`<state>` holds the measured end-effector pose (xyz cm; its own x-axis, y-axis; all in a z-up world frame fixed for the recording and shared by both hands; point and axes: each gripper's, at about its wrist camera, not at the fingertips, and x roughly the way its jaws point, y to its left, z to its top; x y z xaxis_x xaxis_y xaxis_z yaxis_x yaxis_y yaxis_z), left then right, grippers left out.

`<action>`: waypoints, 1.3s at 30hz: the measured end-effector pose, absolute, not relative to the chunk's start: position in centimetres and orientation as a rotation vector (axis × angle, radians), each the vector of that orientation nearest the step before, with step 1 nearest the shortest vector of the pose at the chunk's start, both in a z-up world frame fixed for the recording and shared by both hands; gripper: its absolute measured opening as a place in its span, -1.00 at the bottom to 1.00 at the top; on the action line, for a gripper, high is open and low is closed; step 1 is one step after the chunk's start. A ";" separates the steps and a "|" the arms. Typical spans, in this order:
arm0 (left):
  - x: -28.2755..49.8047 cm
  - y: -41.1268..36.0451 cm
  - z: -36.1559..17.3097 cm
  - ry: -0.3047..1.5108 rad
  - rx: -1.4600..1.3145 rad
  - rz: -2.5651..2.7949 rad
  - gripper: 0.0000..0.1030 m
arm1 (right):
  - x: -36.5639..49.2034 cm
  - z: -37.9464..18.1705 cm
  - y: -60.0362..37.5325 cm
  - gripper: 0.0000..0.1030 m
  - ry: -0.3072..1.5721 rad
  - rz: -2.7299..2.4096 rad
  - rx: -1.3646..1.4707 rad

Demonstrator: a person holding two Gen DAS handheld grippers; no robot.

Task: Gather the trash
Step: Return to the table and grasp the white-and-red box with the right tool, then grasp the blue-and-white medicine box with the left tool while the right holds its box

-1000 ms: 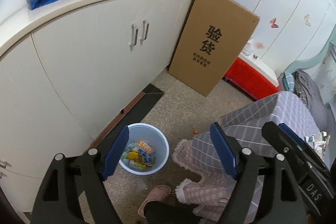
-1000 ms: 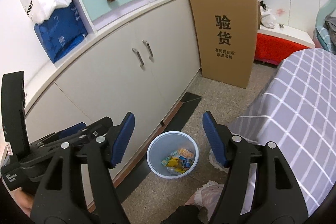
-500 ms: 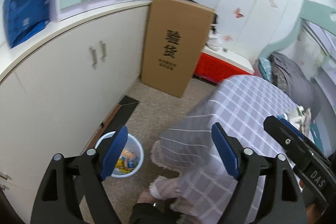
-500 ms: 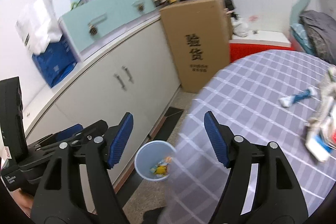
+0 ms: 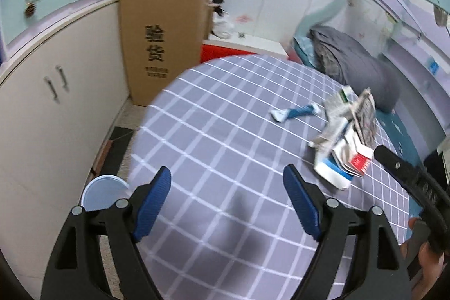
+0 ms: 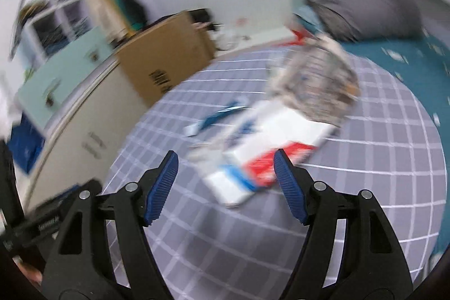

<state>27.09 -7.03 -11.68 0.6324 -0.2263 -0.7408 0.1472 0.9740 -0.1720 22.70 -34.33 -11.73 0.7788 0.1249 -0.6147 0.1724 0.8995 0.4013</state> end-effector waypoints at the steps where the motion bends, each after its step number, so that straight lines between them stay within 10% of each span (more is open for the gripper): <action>1: 27.2 -7.6 -11.8 0.865 -0.093 -0.218 0.55 | 22.6 -12.1 -35.5 0.35 0.687 -0.041 0.493; 10: 28.4 -10.9 -12.9 0.901 -0.086 -0.239 0.55 | 25.2 -15.1 -40.3 0.34 0.735 -0.005 0.673; 21: 29.6 -13.1 -13.8 0.917 -0.052 -0.270 0.55 | 28.3 -16.6 -40.8 -0.50 0.797 0.007 0.670; 36: 30.7 -20.5 -14.7 0.796 0.123 -0.352 0.55 | 26.0 -13.4 -40.6 -0.77 0.657 -0.047 0.473; 39: 31.1 -22.1 -15.2 0.799 0.177 -0.391 0.30 | 25.8 -13.4 -41.3 -0.78 0.652 -0.048 0.481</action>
